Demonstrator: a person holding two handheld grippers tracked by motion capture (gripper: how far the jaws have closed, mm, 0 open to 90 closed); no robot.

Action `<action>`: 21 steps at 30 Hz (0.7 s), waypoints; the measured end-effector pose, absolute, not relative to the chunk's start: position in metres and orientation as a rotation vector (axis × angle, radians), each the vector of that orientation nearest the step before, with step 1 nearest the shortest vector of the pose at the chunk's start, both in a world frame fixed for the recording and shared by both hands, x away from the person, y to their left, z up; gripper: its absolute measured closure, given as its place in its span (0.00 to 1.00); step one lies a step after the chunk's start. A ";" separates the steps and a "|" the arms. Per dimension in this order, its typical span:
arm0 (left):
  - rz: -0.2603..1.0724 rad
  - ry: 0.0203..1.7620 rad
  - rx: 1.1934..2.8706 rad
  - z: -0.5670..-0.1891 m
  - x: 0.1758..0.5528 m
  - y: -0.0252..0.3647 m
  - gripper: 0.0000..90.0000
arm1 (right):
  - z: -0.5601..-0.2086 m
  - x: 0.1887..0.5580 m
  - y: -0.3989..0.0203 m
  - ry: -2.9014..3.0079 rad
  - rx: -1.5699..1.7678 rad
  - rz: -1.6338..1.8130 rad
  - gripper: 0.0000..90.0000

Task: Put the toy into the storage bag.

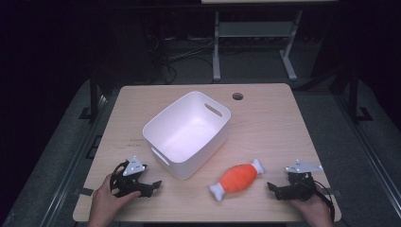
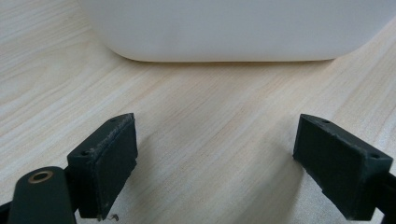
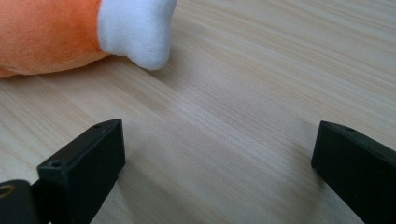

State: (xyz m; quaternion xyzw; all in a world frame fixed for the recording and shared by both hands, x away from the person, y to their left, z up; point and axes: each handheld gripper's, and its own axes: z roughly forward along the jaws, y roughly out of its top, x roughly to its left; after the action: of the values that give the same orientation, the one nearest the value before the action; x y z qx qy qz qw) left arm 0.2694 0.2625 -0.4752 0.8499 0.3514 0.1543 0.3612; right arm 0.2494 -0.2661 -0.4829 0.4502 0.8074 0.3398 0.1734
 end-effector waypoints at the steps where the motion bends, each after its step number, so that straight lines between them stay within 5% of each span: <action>1: 0.397 0.906 2.189 -0.475 0.269 0.262 0.14 | -0.483 0.249 -0.266 2.289 1.278 0.964 0.02; 6: 0.397 0.905 2.189 -0.475 0.269 0.262 0.14 | -0.481 0.249 -0.266 2.303 1.272 0.956 0.08; 11: 0.398 0.905 2.189 -0.475 0.269 0.262 0.14 | -0.473 0.243 -0.266 2.333 1.265 0.984 0.33; 21: 0.400 0.906 2.190 -0.475 0.269 0.263 0.14 | -0.464 0.237 -0.259 2.419 1.209 1.025 0.99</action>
State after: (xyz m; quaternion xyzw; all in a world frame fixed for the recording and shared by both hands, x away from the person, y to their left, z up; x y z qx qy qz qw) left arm 0.2690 0.2626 -0.4752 0.8498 0.3514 0.1553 0.3608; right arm 0.2366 -0.2589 -0.4639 0.4147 0.8300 0.3518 0.1243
